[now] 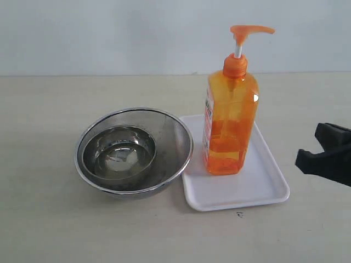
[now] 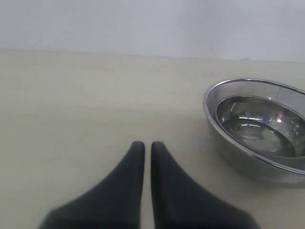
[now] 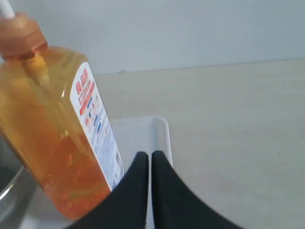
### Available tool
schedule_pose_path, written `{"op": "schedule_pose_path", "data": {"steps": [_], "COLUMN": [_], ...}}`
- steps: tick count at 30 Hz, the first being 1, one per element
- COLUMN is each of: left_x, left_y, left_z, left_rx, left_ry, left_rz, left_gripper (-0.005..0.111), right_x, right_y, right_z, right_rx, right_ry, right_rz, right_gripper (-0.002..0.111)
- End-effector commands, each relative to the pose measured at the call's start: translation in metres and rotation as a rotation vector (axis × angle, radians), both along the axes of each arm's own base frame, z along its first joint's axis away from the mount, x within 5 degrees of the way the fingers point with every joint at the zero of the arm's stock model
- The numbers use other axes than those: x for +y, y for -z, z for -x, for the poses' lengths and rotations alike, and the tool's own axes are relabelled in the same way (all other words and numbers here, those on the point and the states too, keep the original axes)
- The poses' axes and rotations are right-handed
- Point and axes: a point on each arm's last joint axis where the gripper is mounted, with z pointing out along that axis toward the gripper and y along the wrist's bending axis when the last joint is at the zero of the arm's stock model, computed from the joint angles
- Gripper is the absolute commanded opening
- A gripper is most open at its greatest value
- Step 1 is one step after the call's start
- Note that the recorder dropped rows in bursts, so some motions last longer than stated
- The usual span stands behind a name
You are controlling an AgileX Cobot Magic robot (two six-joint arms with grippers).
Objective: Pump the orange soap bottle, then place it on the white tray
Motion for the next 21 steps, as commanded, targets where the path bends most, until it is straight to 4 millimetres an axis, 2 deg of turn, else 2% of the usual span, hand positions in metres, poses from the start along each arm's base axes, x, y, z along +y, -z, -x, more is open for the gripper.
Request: {"op": "schedule_pose_path", "data": {"steps": [1, 7, 9, 11, 13, 15, 18, 21], "left_x": [0.000, 0.000, 0.000, 0.000, 0.000, 0.000, 0.000, 0.000], "left_y": [0.001, 0.001, 0.001, 0.001, 0.001, 0.001, 0.001, 0.001], "left_z": [0.000, 0.000, 0.000, 0.000, 0.000, 0.000, 0.000, 0.000], "left_rx": [-0.002, -0.002, -0.002, -0.002, -0.002, -0.002, -0.002, -0.002], "left_ry": [-0.004, -0.004, -0.004, -0.004, -0.004, -0.004, -0.004, -0.005], "left_rz": [0.010, 0.010, 0.010, 0.010, 0.010, 0.010, 0.010, 0.005], "left_gripper": [0.005, 0.005, 0.005, 0.005, 0.005, 0.005, 0.005, 0.005], "right_x": [-0.021, -0.050, -0.059, -0.065, -0.068, -0.070, -0.067, -0.067], "right_y": [-0.004, -0.025, -0.025, -0.017, -0.007, -0.012, -0.011, -0.012], "right_z": [0.011, 0.038, 0.052, 0.065, 0.075, 0.082, 0.090, 0.095], "right_rx": [0.074, -0.059, -0.135, -0.184, -0.222, -0.293, -0.322, -0.356], "right_ry": [0.016, 0.113, 0.163, 0.202, 0.233, 0.250, 0.212, 0.223], "right_rz": [-0.003, -0.058, -0.076, -0.086, -0.092, -0.106, 0.000, 0.000], "right_gripper": [0.000, 0.000, 0.000, 0.000, 0.000, 0.000, 0.000, 0.000]}}
